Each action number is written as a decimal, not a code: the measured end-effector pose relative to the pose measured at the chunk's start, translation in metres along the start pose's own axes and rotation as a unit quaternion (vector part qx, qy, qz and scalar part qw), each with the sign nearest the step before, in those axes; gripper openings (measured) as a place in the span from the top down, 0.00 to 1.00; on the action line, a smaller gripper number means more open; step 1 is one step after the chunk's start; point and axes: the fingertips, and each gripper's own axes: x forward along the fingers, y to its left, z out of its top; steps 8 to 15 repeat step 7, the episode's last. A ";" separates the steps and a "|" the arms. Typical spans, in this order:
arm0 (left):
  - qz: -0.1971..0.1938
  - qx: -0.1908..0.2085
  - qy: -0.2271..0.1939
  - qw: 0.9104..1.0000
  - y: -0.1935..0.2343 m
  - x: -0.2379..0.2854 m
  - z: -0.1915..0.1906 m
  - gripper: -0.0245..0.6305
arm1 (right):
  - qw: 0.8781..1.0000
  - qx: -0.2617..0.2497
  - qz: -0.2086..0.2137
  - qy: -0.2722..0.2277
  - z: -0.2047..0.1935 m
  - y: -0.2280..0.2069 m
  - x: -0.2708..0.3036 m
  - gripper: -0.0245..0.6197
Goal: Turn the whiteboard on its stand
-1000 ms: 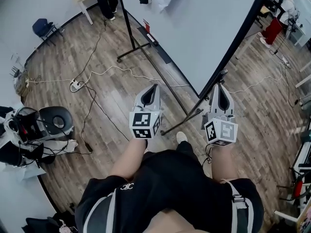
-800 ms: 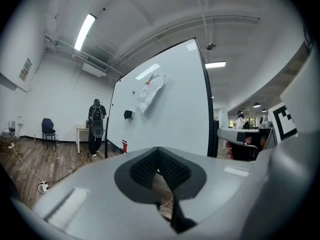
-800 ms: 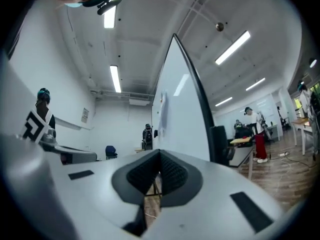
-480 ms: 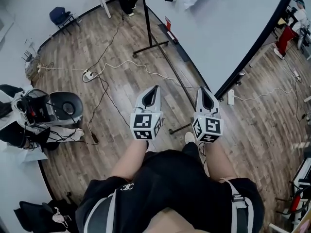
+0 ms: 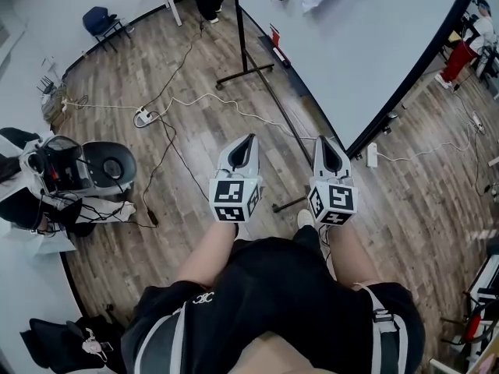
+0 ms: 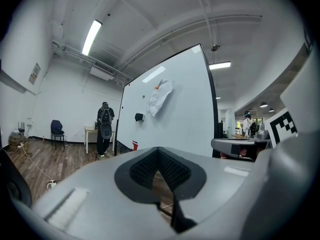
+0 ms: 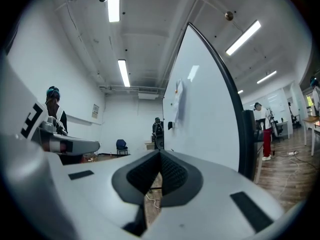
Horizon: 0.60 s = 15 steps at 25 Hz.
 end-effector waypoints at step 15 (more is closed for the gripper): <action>0.001 -0.002 -0.004 1.000 0.000 -0.006 0.003 0.96 | 1.000 -0.001 0.005 0.003 0.002 0.004 -0.002 0.95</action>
